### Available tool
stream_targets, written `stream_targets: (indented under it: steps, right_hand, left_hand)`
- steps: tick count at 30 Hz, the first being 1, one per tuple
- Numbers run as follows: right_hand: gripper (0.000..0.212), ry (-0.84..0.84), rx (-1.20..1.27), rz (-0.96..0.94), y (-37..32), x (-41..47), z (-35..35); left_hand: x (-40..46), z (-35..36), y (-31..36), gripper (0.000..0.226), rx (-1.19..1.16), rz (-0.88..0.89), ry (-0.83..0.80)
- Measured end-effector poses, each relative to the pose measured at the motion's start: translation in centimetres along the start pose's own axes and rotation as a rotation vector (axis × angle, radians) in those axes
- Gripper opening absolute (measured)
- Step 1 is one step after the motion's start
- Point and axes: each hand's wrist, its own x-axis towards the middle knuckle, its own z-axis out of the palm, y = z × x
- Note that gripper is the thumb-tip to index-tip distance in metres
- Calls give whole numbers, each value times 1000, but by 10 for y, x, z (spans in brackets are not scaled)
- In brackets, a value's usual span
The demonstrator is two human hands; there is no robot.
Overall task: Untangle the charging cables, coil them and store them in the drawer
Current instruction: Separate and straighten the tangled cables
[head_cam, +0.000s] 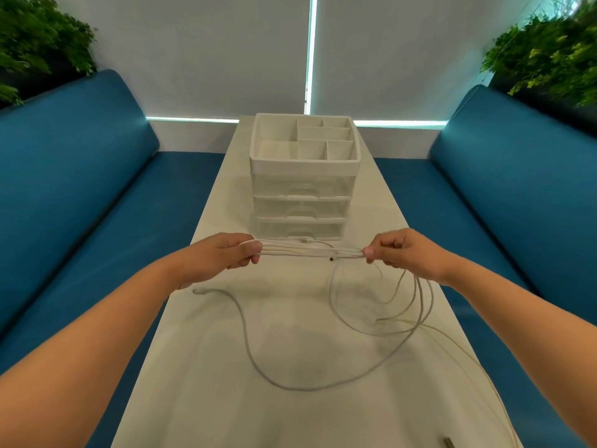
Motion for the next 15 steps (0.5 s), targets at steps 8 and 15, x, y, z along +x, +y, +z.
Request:
stream_targets:
  steps: [8, 15]
  right_hand:
    - [23, -125, -463, 236, -2, 27, 1]
    - [31, -231, -79, -105, -53, 43, 66]
  left_hand:
    - [4, 24, 18, 33, 49, 61, -227]
    - [13, 28, 30, 36, 3, 98, -161]
